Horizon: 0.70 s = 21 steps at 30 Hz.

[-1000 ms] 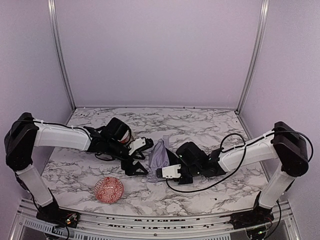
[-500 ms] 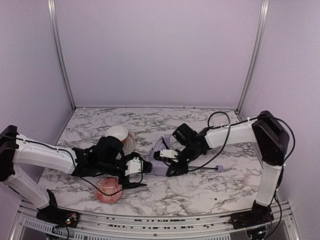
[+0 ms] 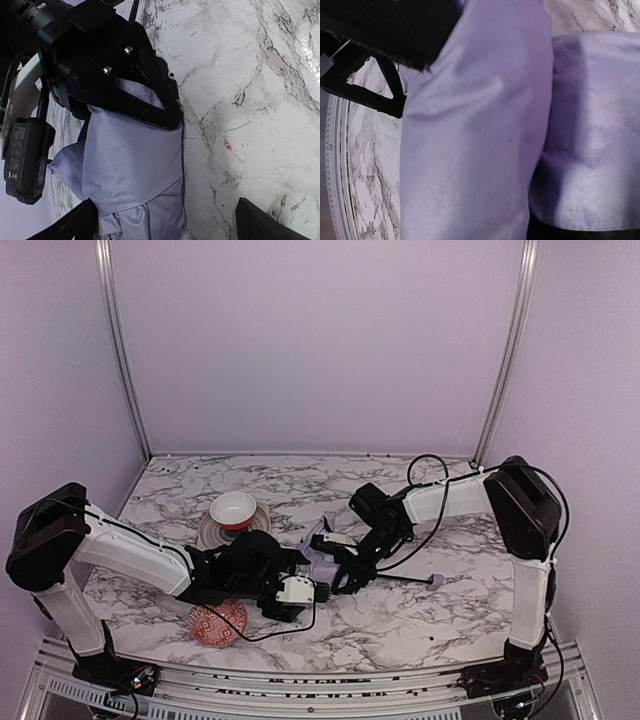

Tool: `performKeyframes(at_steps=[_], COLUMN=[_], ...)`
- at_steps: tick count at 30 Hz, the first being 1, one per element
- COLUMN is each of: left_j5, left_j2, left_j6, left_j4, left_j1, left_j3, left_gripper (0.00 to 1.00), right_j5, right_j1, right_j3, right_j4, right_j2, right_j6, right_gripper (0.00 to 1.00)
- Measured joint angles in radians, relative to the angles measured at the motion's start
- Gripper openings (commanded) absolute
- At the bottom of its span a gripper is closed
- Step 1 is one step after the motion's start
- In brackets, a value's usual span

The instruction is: Put away the umbrella

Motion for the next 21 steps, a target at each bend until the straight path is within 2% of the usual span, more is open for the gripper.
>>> performKeyframes(at_steps=[8,14,18,21], left_j5=[-0.045,-0.055,-0.072,-0.124], left_j2=[0.037,0.028,0.024,0.083], left_j6=[0.072,0.136,0.166,0.172], left_j4=[0.073,0.109,0.138,0.15], left_j1=[0.0,-0.014,-0.022,-0.021], left_j3=[-0.003,-0.013,-0.014,0.002], left_gripper=[0.99,0.99,0.9,0.85], right_j5=[-0.089,-0.095,-0.111,-0.115], right_j1=[-0.003,-0.004,-0.004,-0.004], right_j3=[0.024,0.044,0.06,0.069], right_j4=[-0.041,-0.063,-0.082,-0.093], right_j2=[0.032,0.042,0.056,0.062], right_j6=[-0.021,-0.016,-0.002,0.013], right_gripper=[0.28,0.27,0.27,0.28])
